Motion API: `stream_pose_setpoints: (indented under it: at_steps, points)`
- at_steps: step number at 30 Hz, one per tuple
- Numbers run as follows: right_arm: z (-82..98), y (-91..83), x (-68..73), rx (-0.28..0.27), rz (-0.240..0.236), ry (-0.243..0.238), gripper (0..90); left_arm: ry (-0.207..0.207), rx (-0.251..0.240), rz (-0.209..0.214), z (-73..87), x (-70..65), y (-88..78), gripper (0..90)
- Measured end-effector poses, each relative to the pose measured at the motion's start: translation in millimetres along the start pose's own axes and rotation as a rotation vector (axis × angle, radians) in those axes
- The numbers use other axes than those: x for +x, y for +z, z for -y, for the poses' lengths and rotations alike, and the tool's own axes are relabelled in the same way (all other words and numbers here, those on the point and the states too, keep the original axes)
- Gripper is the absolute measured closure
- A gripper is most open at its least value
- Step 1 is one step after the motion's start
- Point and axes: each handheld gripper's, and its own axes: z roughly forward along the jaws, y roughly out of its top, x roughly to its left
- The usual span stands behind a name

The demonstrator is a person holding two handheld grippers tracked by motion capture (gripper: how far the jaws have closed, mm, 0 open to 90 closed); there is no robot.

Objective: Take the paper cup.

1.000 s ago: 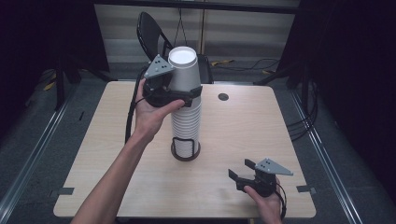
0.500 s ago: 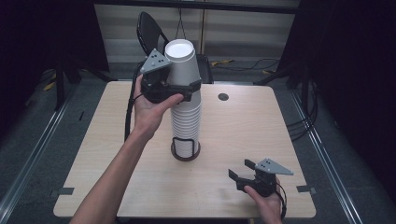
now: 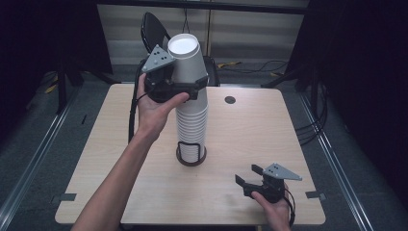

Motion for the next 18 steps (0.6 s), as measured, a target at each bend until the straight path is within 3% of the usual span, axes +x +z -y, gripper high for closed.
stream_pose_setpoints:
  at_steps: [18]
  points:
    - [0.1, 1.0, 0.7, 0.003, -0.002, -0.002, 21.5, -0.034, -0.046, 0.028, -12.5, 4.4, -11.5, 10.5]
